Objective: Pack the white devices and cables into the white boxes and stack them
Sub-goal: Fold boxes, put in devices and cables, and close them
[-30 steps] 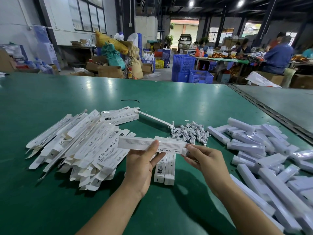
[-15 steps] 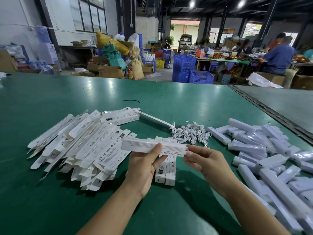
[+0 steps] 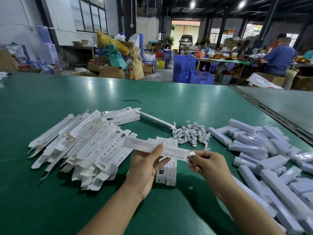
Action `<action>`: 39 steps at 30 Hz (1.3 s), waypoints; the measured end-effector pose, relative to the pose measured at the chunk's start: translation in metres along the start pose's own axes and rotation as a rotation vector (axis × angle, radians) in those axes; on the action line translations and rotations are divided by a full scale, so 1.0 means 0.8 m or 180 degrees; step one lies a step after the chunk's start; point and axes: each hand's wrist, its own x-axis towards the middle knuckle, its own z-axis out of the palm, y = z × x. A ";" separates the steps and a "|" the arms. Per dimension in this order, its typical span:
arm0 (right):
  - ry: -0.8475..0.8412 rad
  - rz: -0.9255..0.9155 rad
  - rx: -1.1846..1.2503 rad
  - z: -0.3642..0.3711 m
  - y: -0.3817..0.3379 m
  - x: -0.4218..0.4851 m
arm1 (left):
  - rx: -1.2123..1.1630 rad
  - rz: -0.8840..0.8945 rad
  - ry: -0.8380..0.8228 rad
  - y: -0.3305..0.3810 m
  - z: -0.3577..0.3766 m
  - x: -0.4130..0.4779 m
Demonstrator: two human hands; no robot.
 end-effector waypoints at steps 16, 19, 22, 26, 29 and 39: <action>-0.0513 0.0538 0.0356 -0.006 -0.004 0.002 | 0.0219 0.0066 -0.0101 -0.001 -0.008 0.003; -0.0302 0.0262 0.0221 0.003 0.006 0.001 | 0.0236 0.0070 -0.0029 -0.002 -0.008 0.005; -0.0526 -0.0039 -0.0073 0.003 0.004 -0.001 | 0.0118 0.0021 0.0115 0.003 -0.010 0.009; -0.0423 -0.0610 -0.0728 -0.001 0.002 -0.002 | 0.0221 0.0129 0.0276 0.004 -0.012 0.012; -0.0149 -0.1168 -0.1385 -0.003 0.003 -0.002 | 0.0366 0.0286 0.0357 0.004 -0.012 0.012; -0.0578 -0.2155 -0.2187 0.007 0.009 -0.019 | 0.0951 0.0605 0.0231 -0.002 -0.013 0.014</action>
